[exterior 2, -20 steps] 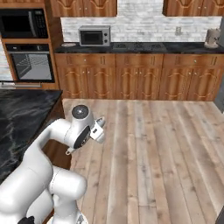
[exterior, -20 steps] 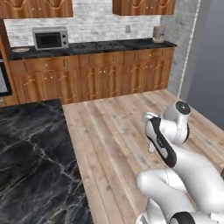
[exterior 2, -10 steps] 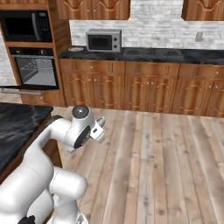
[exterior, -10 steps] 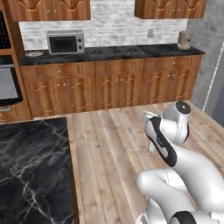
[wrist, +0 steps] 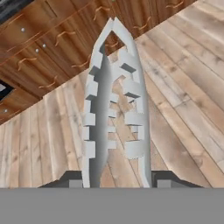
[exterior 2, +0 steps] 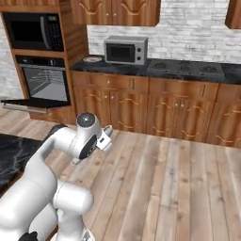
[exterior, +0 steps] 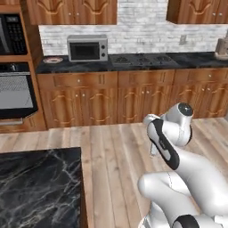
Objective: Pick up the tongs from the counter and place them near the plate next to the oven.
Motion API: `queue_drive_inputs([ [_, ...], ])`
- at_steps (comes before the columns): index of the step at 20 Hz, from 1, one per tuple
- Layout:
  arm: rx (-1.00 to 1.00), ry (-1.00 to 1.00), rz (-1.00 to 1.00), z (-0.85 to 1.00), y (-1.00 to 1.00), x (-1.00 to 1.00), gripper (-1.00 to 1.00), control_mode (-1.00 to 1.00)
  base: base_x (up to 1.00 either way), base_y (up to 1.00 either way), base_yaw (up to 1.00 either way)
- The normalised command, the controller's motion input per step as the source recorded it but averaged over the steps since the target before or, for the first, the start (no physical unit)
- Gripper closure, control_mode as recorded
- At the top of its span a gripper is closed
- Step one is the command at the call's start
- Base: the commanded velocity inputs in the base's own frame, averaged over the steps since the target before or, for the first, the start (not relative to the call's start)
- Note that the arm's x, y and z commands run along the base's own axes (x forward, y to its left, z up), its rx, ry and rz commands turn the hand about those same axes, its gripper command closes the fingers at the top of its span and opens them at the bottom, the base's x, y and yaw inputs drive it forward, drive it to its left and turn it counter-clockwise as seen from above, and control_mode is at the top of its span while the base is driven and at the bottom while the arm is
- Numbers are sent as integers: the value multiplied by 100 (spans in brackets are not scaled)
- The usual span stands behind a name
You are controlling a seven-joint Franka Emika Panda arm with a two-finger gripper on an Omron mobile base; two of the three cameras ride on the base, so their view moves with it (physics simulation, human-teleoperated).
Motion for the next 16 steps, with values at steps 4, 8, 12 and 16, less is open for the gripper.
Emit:
queue_drive_inputs([
  [4,0,0,0,0,0,0,100,100,100,-28,21],
  [8,0,0,0,0,0,0,100,100,100,-30,20],
  [12,0,0,0,0,0,0,100,100,100,-37,17],
  [16,0,0,0,0,0,0,100,100,100,-27,14],
])
